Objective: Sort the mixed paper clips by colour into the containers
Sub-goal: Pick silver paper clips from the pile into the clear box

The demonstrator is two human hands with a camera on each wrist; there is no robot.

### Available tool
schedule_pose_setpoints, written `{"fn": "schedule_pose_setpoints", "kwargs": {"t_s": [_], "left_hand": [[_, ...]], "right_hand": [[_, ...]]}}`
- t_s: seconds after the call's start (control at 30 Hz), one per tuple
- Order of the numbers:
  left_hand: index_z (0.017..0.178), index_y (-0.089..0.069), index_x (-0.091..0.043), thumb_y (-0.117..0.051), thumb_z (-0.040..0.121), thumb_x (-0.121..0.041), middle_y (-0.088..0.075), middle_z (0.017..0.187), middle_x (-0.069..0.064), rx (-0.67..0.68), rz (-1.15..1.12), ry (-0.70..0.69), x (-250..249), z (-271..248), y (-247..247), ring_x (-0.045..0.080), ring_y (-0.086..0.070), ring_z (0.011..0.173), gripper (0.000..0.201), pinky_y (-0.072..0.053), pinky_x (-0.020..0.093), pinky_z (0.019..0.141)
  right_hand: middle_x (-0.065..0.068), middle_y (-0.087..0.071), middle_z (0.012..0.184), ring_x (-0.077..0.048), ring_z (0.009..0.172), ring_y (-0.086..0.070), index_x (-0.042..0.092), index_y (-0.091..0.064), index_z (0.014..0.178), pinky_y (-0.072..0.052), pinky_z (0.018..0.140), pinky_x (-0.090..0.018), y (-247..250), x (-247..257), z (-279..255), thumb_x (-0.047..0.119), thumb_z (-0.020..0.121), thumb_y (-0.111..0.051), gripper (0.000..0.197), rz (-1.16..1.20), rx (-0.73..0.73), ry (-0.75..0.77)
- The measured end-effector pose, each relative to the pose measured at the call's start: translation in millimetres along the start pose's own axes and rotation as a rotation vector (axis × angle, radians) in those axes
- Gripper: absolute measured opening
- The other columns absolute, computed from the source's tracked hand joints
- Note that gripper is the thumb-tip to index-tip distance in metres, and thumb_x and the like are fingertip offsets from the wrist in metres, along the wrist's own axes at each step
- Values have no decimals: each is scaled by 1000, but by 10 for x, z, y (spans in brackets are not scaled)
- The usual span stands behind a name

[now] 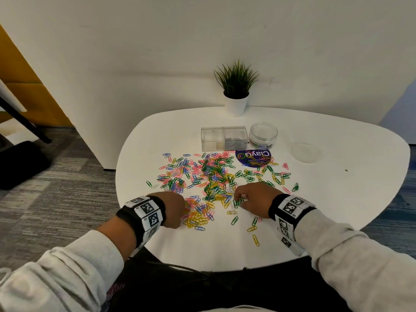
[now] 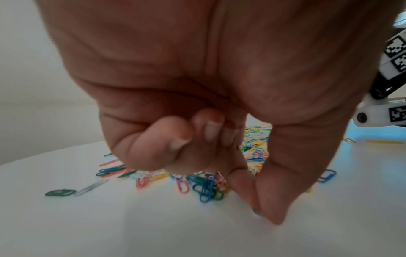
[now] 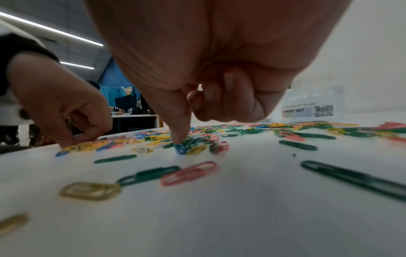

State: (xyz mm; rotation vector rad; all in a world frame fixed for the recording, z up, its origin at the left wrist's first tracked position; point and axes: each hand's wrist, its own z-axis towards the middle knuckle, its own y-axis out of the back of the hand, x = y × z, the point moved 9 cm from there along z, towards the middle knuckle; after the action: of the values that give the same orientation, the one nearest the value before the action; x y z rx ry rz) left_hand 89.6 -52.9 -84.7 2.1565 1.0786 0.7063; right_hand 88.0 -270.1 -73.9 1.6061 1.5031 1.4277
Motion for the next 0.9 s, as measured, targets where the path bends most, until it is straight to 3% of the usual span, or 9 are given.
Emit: {"fn": "schedule_pose_setpoints", "kwargs": {"t_s": [0.1,0.23,0.3,0.43,0.57,0.67,0.8,0.9], "left_hand": [[75,-60,-15,-62,86,-35,-57,75,0,-43,-26,10,53,-2,38,20,-55,71,23,-47,28,65],[81,-63,-17,-69,84,-44,-65,87,-1,-65,-36,29,83,-24,78,20,-62,81,27,-54,31,75],[82,-61,-18,-69,84,-41,-66,88,-1,-72,-22,38,53,-34,99,20,-63,83,25,-55,32,76],[68,-50,-16,-60,87,-25,-58,79,-1,-41,26,34,-28,-60,89,22,-61,79,24,-56,33,77],[63,-45,-17,-55,82,-16,-50,69,-2,-9,64,27,-119,-139,101,22,-55,71,21,-48,27,66],[64,-47,-17,-56,79,-16,-49,68,-3,16,99,21,-214,-181,117,23,-56,70,17,-51,28,67],[69,-51,-17,-53,83,-22,-50,72,-4,56,43,37,-147,-187,124,22,-56,75,15,-53,29,74],[78,-53,-17,-47,90,-38,-54,79,-2,0,-86,33,4,-197,255,20,-54,77,25,-48,29,72]], "right_hand": [[7,-62,105,-19,94,-58,31,-62,106,-52,84,-34,-38,42,9,34,93,-55,15,-76,32,27],[4,-64,100,-20,91,-59,25,-62,96,-53,82,-36,92,-37,33,26,92,-55,9,-105,-34,10],[8,-61,107,-19,99,-57,29,-64,103,-50,86,-33,90,6,44,27,94,-55,12,-86,-30,45],[7,-57,123,-19,116,-55,40,-65,116,-47,94,-33,-36,206,72,37,98,-52,23,-176,41,145],[6,-58,113,-22,101,-60,35,-65,113,-48,78,-31,-66,298,86,38,100,-46,23,-330,37,243],[6,-59,105,-20,87,-58,27,-61,103,-42,67,-28,-102,281,104,34,98,-46,18,-350,41,263],[11,-53,85,-12,73,-49,26,-53,87,-37,62,-25,47,229,183,29,91,-51,5,-135,33,273],[7,-54,76,-11,66,-47,26,-49,78,-39,62,-26,486,83,380,22,89,-55,12,116,-83,187]]}}
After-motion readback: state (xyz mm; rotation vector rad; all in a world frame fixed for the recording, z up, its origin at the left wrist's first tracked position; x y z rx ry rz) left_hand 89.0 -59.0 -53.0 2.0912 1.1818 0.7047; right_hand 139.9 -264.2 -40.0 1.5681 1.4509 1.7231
